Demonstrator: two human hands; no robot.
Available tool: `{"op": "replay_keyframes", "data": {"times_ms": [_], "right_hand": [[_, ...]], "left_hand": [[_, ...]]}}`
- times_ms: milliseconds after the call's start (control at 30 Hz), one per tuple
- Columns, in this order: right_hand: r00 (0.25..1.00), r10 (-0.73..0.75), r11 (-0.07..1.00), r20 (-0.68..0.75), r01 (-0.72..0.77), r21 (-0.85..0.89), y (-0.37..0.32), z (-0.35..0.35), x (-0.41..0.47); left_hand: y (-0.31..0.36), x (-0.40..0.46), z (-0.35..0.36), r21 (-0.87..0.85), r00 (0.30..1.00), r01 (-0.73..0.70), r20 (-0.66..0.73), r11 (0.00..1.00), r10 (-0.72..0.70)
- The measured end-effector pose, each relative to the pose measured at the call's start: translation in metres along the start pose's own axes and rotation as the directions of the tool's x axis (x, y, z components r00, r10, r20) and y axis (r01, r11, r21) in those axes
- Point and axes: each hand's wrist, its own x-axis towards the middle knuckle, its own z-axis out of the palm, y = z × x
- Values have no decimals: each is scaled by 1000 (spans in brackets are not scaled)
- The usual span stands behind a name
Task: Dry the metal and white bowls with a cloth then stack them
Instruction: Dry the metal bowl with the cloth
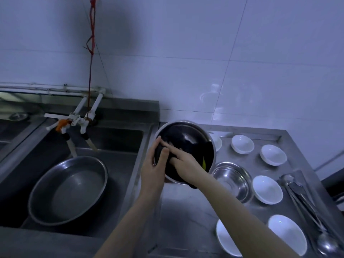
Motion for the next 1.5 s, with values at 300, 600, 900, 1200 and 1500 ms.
{"op": "replay_keyframes", "data": {"times_ms": [300,600,900,1200,1500], "right_hand": [[960,111,744,257,91,-662,7,-46,-25],[991,-134,666,19,104,-739,21,-32,5],[959,85,649,269,152,-745,11,-30,-25],[990,-102,718,93,138,-682,16,-21,3],[948,93,654,304,172,-737,23,-45,-30]], "left_hand": [[-3,2,-17,129,997,-55,-45,990,62],[-3,-2,-15,185,994,-105,45,977,98],[-13,7,-35,132,998,-64,-12,989,67],[-15,4,-24,97,996,-70,57,993,65],[-17,15,-26,122,992,-70,108,990,57]]}}
